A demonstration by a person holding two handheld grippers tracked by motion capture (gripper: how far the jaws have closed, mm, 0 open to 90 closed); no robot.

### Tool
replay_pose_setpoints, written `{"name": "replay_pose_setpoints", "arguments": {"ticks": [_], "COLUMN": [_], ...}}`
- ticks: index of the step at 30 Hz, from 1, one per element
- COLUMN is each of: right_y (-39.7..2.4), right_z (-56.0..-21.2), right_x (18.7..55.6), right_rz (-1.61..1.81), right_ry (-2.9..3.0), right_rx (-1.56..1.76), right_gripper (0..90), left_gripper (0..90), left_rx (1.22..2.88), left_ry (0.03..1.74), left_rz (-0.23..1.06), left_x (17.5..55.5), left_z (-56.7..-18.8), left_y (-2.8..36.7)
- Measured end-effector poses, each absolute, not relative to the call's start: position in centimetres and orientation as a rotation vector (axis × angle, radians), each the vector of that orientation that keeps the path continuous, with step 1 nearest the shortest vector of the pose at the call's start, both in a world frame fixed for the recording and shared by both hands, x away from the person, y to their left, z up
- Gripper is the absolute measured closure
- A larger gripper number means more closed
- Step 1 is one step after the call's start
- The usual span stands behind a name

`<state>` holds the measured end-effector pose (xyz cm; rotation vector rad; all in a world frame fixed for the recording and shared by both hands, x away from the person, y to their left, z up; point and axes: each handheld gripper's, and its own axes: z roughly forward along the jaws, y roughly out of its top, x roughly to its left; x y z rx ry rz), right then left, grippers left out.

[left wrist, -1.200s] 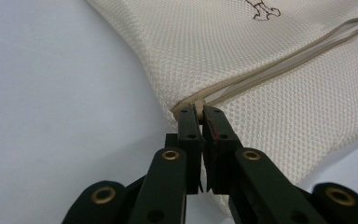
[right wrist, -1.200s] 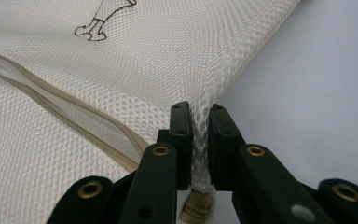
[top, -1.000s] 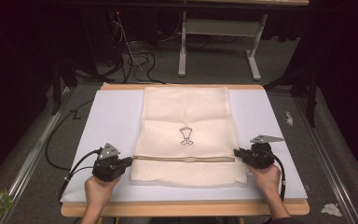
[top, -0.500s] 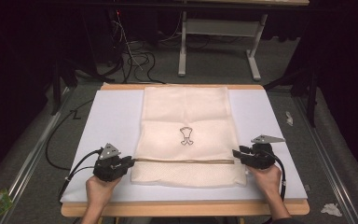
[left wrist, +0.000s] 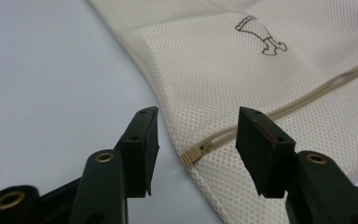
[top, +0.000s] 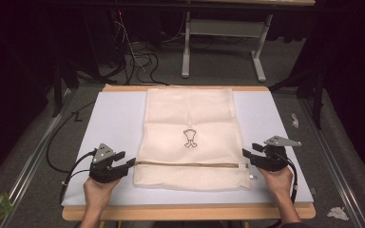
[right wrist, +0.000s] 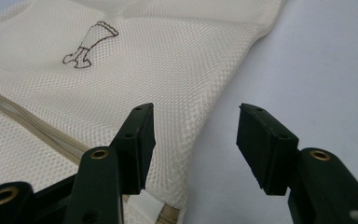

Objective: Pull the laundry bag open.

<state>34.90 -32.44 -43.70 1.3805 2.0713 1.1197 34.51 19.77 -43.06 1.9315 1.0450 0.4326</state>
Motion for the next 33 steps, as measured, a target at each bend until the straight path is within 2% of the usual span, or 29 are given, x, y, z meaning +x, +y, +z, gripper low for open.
{"name": "replay_pose_setpoints", "arguments": {"ticks": [33], "right_y": [-37.8], "right_z": [-42.7], "right_x": [33.5], "right_rz": [1.207], "right_ry": [1.848], "right_rx": [1.457], "right_gripper": [44.2], "left_gripper": [47.6], "left_rx": [1.804], "left_ry": [1.143], "left_rz": [0.475], "left_x": [35.3], "left_z": [-42.1], "left_y": [23.0]}}
